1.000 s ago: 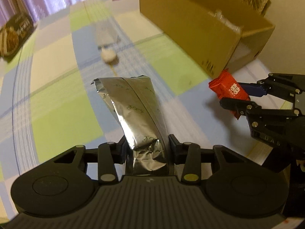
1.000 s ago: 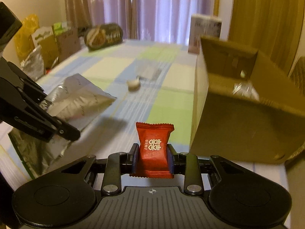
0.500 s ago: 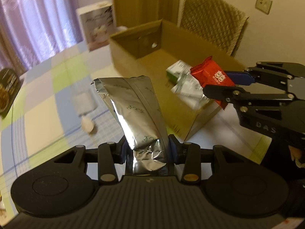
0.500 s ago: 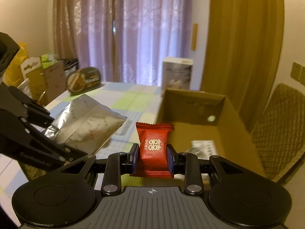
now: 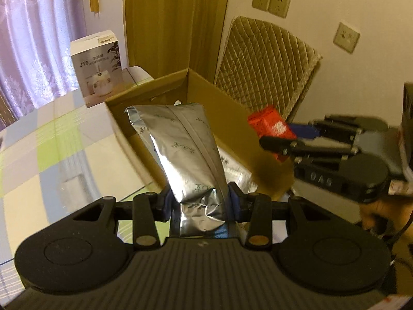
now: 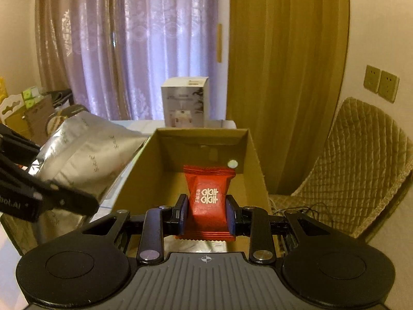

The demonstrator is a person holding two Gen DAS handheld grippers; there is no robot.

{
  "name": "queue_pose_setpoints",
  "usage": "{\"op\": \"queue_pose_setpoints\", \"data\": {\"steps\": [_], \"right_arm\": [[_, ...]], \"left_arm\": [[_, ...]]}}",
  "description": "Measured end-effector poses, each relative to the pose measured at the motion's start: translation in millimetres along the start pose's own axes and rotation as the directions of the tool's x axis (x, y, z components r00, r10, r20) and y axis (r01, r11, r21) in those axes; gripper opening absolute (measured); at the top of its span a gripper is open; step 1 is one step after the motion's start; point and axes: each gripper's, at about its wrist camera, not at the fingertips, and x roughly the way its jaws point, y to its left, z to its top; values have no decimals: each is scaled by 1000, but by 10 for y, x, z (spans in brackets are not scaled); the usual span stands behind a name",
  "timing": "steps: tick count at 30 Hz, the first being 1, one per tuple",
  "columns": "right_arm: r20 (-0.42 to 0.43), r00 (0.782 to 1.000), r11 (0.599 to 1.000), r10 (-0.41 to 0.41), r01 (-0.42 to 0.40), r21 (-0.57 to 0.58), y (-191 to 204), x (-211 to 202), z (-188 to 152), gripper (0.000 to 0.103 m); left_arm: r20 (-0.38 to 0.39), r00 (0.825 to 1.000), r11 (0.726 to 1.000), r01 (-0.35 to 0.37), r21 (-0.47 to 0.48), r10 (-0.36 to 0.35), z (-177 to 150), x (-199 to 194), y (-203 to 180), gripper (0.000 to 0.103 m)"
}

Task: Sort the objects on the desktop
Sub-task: 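Open left tool to drop the foil bag while right tool releases the candy into the box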

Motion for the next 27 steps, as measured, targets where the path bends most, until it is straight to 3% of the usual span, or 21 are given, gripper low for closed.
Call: {"op": "queue_pose_setpoints", "data": {"steps": [7,10,27], "right_arm": [[-31,999,999,12,-11,42,-241,239,89,27],[-37,999,999,13,-12,44,-289,337,128,27],[-66,998,997,10,-6,71,-439,747,134,27]], "left_arm": [[-11,1000,995,27,-99,-29,240,307,61,37],[-11,1000,993,8,-121,-9,304,427,94,37],[-39,999,986,-33,-164,27,340,857,192,37]]}}
